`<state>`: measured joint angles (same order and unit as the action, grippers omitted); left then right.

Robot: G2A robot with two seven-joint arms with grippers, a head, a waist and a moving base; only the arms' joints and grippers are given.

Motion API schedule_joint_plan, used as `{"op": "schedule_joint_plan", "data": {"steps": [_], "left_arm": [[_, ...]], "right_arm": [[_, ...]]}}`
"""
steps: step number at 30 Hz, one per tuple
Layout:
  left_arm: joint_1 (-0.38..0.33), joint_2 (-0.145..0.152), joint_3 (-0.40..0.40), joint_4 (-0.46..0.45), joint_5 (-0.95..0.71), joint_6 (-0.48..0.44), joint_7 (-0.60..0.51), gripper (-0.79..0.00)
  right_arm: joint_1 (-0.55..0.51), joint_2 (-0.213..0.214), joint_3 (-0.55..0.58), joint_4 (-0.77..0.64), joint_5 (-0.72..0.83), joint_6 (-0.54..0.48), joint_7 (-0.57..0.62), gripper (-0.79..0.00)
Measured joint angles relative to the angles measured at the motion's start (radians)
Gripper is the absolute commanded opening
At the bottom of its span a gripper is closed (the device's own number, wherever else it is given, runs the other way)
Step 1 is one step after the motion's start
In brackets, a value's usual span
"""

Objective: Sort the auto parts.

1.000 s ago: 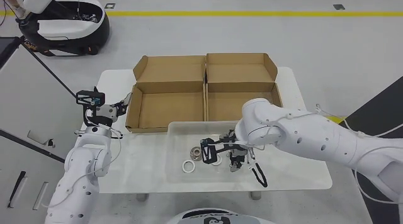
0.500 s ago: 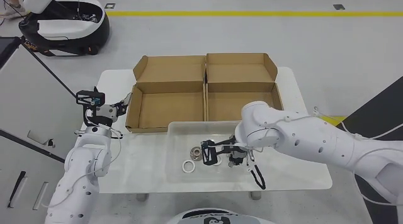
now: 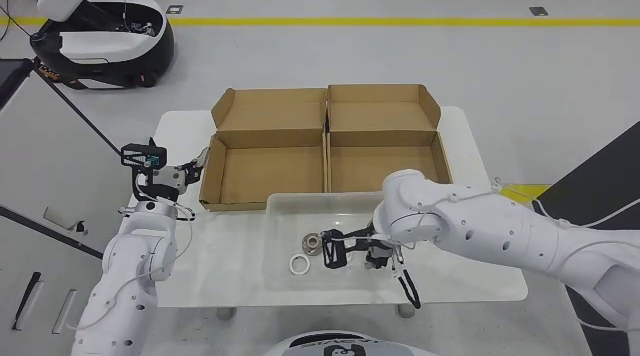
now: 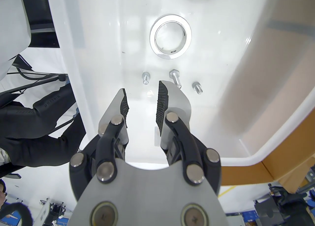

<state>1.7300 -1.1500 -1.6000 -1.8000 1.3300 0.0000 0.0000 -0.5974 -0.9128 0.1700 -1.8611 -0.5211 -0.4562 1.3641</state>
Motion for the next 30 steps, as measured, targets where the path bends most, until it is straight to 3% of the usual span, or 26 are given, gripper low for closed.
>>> {"op": "schedule_joint_plan", "data": {"steps": [18,30], "left_arm": [[0.0,0.0,0.0,0.0,0.0,0.0,0.0,0.0],[0.0,0.0,0.0,0.0,0.0,0.0,0.0,0.0]], "right_arm": [[-0.045,-0.028,0.0,0.044,-0.041,-0.007,-0.007,-0.462],[-0.062,-0.051,0.0,0.067,-0.067,-0.007,-0.006,-0.48]]}}
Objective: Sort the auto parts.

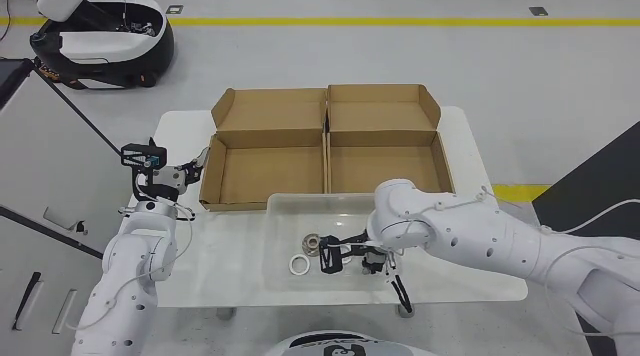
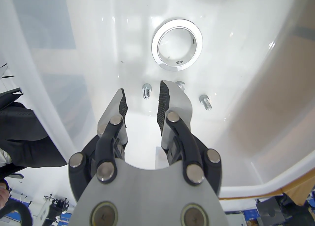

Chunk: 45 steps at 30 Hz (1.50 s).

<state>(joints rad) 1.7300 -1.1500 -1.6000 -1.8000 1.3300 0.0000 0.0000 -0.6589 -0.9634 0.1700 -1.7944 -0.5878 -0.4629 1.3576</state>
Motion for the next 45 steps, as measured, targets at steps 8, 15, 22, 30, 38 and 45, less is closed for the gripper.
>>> {"op": "schedule_joint_plan", "data": {"steps": [8,15,22,30,38,45], "left_arm": [[0.0,0.0,0.0,0.0,0.0,0.0,0.0,0.0],[0.0,0.0,0.0,0.0,0.0,0.0,0.0,0.0],[0.0,0.0,0.0,0.0,0.0,0.0,0.0,0.0],[0.0,0.0,0.0,0.0,0.0,0.0,0.0,0.0],[0.0,0.0,0.0,0.0,0.0,0.0,0.0,0.0],[0.0,0.0,0.0,0.0,0.0,0.0,0.0,0.0]], "right_arm": [[-0.004,-0.007,0.0,0.011,-0.015,0.01,0.01,-0.489],[-0.008,-0.013,0.0,0.02,-0.022,0.012,0.012,-0.496],[-0.014,-0.02,0.0,0.032,-0.025,0.012,0.012,-0.496],[-0.017,-0.027,0.0,0.044,-0.026,0.013,0.013,-0.505],[-0.016,-0.031,0.0,0.047,-0.025,0.017,0.017,-0.533],[-0.016,-0.028,0.0,0.045,-0.02,0.016,0.016,-0.533]]}}
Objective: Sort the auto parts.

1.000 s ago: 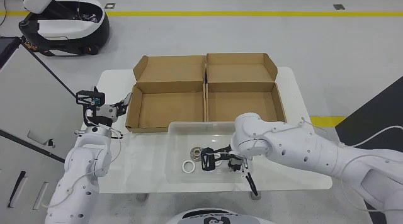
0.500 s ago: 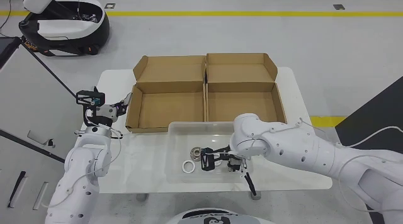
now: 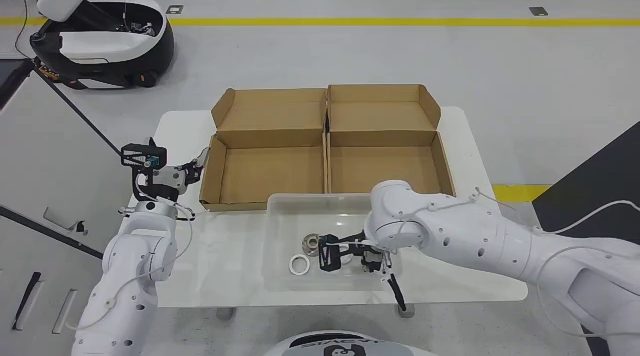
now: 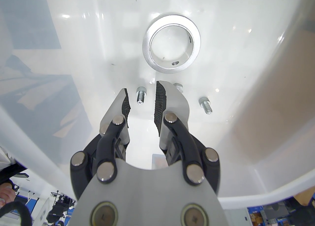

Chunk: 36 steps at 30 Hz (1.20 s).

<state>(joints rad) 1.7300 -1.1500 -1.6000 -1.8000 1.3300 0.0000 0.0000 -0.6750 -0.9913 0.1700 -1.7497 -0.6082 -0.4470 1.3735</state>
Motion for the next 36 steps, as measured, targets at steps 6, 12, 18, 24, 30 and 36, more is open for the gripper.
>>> {"op": "schedule_joint_plan", "data": {"steps": [6,12,18,24,30,36], "left_arm": [[0.0,0.0,0.0,0.0,0.0,0.0,0.0,0.0],[0.0,0.0,0.0,0.0,0.0,0.0,0.0,0.0],[0.0,0.0,0.0,0.0,0.0,0.0,0.0,0.0],[0.0,0.0,0.0,0.0,0.0,0.0,0.0,0.0],[0.0,0.0,0.0,0.0,0.0,0.0,0.0,0.0],[0.0,0.0,0.0,0.0,0.0,0.0,0.0,0.0]], "right_arm": [[-0.002,0.005,0.0,-0.002,-0.001,0.002,0.002,-0.542],[-0.005,0.007,0.0,0.003,0.0,-0.001,-0.001,-0.594],[-0.004,0.006,0.0,0.006,0.0,0.0,0.0,-0.785],[-0.003,0.005,0.0,0.006,0.004,0.001,0.002,-0.785],[0.007,0.008,0.0,-0.009,0.02,-0.001,-0.001,-0.785],[0.032,0.021,0.0,-0.041,0.057,-0.006,-0.006,-0.785]]}}
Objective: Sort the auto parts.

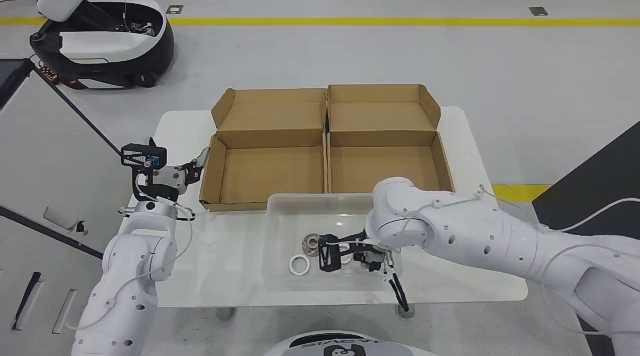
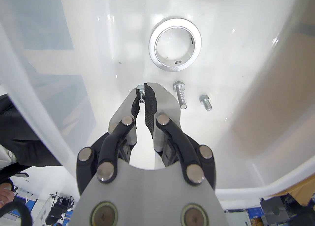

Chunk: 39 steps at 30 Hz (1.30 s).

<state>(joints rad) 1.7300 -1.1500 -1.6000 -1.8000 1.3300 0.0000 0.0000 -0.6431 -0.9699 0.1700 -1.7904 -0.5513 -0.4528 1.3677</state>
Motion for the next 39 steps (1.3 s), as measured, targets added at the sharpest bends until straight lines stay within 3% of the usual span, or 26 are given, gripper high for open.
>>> {"op": "schedule_joint_plan", "data": {"steps": [7,13,20,23,31,39], "left_arm": [[0.0,0.0,0.0,0.0,0.0,0.0,0.0,0.0],[0.0,0.0,0.0,0.0,0.0,0.0,0.0,0.0],[0.0,0.0,0.0,0.0,0.0,0.0,0.0,0.0],[0.0,0.0,0.0,0.0,0.0,0.0,0.0,0.0],[0.0,0.0,0.0,0.0,0.0,0.0,0.0,0.0],[0.0,0.0,0.0,0.0,0.0,0.0,0.0,0.0]], "right_arm": [[0.092,0.055,0.003,-0.016,0.137,-0.083,-0.083,-0.785],[0.144,0.139,0.037,-0.006,0.227,-0.186,-0.186,-0.785],[0.141,0.238,0.095,0.079,0.291,-0.45,-0.45,-0.785],[0.143,0.259,0.106,0.106,0.287,-0.557,-0.568,-0.785],[0.166,0.262,0.123,0.035,0.313,-0.559,-0.737,-0.785],[0.189,0.249,0.116,0.019,0.251,-0.56,-1.005,-0.785]]}}
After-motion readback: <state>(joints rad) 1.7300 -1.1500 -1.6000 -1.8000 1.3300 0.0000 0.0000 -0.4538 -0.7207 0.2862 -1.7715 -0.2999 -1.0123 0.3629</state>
